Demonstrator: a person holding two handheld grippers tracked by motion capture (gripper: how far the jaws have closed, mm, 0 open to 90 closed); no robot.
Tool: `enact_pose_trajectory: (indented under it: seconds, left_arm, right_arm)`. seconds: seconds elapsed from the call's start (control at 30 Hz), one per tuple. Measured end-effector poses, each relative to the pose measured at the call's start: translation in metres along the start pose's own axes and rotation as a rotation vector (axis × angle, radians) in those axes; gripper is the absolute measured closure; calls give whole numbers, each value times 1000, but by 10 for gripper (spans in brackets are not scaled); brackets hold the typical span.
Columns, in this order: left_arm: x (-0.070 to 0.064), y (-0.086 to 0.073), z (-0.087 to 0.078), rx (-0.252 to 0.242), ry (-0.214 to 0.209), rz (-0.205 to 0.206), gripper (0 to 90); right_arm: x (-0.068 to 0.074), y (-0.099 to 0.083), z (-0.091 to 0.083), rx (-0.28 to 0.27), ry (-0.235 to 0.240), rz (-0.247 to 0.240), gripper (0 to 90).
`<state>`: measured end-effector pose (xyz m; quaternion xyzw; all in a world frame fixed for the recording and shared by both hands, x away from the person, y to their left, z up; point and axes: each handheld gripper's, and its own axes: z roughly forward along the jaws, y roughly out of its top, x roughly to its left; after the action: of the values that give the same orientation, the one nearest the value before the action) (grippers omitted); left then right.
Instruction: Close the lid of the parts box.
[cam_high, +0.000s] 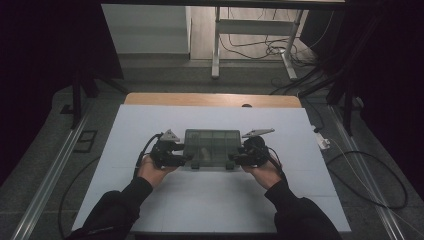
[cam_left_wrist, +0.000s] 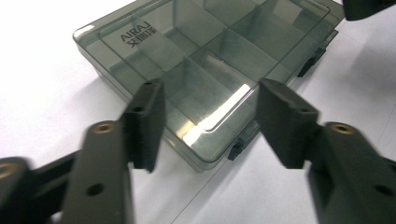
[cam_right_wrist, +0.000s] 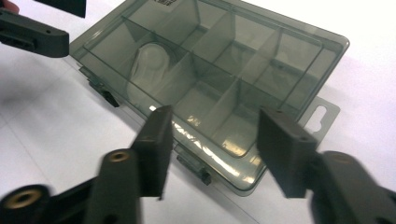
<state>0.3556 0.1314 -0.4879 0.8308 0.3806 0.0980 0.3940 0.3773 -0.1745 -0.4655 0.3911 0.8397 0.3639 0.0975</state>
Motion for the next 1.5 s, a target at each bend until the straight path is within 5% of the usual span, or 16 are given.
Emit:
enact_pose_trajectory:
  seconds: [0.2, 0.37, 0.63, 1.5]
  left_arm:
    - [2, -2, -8, 2, -19, -24, 157]
    - [3, -6, -16, 16, -38, -29, 91]
    - [0, -15, -29, 22, -42, -22, 50]
    - [-4, -51, -79, -7, -1, -16, 6]
  right_arm:
    - [2, 0, -5, -4, 20, -3, 278]
    - [4, -1, -11, -9, 37, -14, 201]
    - [4, -7, -20, 10, 48, -12, 89]
    - [10, -42, -62, -40, 86, -32, 0]
